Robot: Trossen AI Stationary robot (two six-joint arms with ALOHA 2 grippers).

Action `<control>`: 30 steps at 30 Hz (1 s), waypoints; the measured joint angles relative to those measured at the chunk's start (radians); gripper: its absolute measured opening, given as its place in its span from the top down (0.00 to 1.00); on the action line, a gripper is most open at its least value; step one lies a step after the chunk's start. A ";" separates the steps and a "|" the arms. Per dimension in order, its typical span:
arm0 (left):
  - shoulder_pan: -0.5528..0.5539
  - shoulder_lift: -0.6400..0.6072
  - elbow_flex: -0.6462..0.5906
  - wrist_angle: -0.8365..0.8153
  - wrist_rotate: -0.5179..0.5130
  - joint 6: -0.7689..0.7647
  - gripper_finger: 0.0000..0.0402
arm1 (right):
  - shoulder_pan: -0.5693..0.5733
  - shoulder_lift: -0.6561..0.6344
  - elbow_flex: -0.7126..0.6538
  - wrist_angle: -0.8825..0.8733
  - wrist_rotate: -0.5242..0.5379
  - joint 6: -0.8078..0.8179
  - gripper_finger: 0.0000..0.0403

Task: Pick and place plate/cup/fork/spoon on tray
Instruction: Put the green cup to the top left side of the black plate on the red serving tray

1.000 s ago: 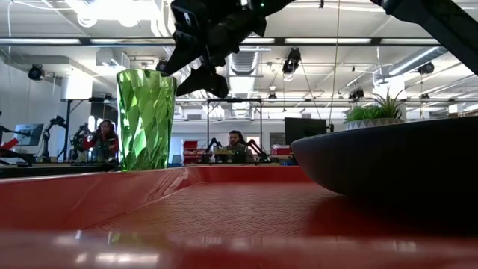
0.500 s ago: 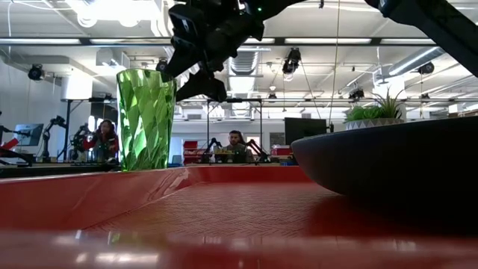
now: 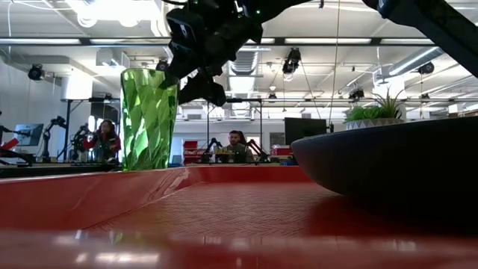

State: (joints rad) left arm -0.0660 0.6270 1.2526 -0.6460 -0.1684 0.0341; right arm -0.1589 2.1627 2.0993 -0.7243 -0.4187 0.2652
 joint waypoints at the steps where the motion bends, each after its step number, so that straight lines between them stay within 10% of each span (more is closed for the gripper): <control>1: 0.000 0.000 0.000 0.000 0.000 0.000 0.51 | 0.000 0.000 0.000 -0.003 0.000 0.001 0.55; 8: 0.000 -0.001 0.000 0.000 0.000 0.000 0.51 | 0.004 0.001 0.001 0.001 0.001 -0.006 0.61; 16: 0.000 -0.001 0.000 0.000 0.000 0.000 0.51 | 0.003 0.001 0.001 0.000 0.007 -0.067 0.95; 30: 0.000 -0.001 0.000 0.000 0.000 0.000 0.51 | 0.009 -0.003 0.191 -0.194 0.148 -0.138 0.98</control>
State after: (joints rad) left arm -0.0658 0.6258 1.2525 -0.6460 -0.1681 0.0338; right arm -0.1501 2.1597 2.2905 -0.9180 -0.2704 0.1270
